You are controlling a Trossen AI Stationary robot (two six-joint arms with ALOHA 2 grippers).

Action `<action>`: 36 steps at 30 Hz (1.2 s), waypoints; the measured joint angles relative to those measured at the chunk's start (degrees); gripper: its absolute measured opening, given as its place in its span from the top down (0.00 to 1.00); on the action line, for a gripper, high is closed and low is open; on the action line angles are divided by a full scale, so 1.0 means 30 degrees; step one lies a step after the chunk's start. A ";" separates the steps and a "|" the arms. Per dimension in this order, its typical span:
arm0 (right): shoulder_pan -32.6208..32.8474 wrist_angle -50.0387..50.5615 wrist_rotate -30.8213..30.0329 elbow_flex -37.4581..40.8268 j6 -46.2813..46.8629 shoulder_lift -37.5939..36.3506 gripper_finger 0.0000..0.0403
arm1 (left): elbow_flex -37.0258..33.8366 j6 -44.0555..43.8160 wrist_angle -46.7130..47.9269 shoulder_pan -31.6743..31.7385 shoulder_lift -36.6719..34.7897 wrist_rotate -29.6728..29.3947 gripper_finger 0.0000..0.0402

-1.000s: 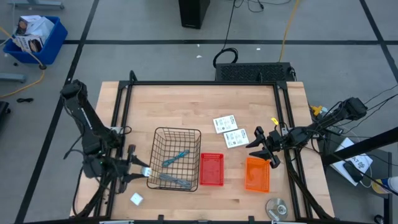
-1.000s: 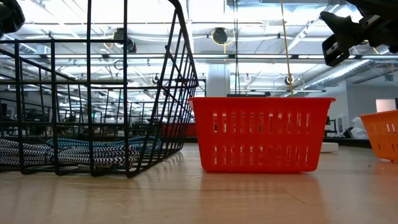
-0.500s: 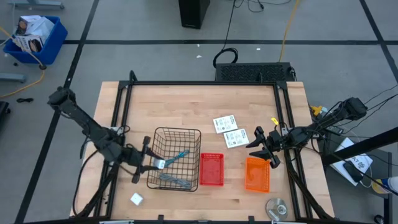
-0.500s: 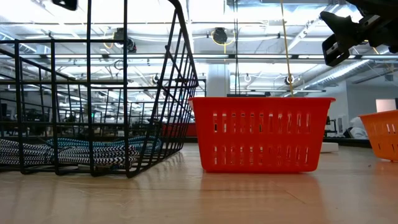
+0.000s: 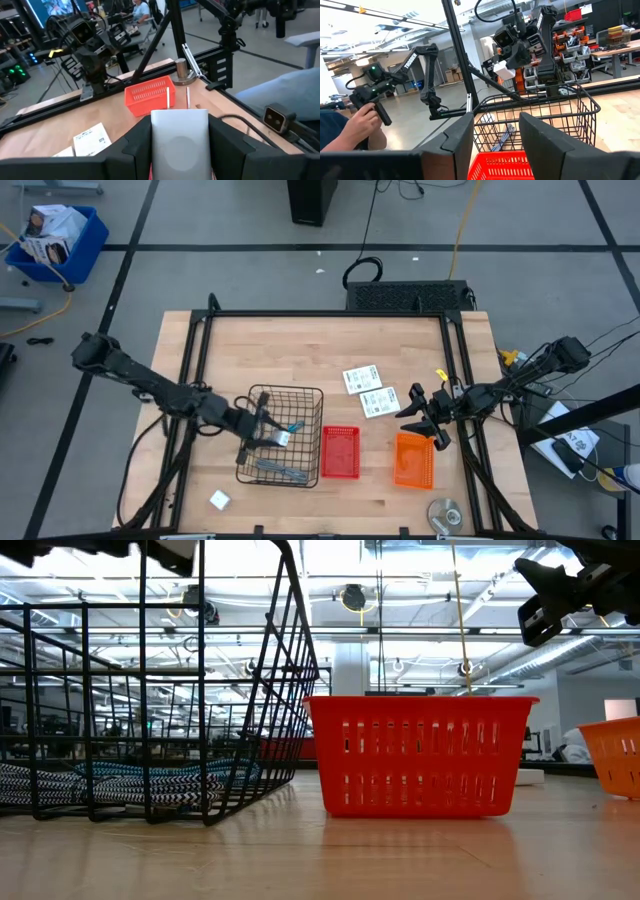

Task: Pick and place items into bin
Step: Put the top white charger adapter into the red basket

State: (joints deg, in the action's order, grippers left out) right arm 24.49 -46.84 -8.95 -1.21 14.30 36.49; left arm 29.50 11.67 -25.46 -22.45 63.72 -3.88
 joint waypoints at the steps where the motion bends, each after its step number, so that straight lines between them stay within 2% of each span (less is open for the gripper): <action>1: -0.0006 0.0005 0.0000 0.0000 -0.0002 0.0004 0.62 | 0.0413 0.0066 0.0128 0.0196 0.0367 0.0247 0.61; 8: -0.0001 0.0002 0.0000 0.0000 -0.0001 0.0000 0.62 | 0.4247 0.0993 0.2850 0.1764 0.3239 0.2360 0.59; 13: -0.0007 0.0008 0.0000 0.0000 0.0002 0.0003 0.62 | 0.6878 0.1094 0.4482 0.2677 0.5479 0.3832 0.61; 25: -0.0007 0.0012 0.0000 0.0001 0.0002 0.0000 0.62 | 1.2236 0.1759 0.7983 0.4547 1.0250 0.6882 0.59; 36: -0.0007 0.0043 0.0000 0.0007 0.0001 0.0001 0.62 | 1.5851 0.2809 1.0357 0.4727 1.4002 0.7350 0.57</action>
State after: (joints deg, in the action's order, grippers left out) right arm 24.47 -46.71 -8.95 -1.19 14.30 36.49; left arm 77.05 20.09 5.61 -8.27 105.73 18.16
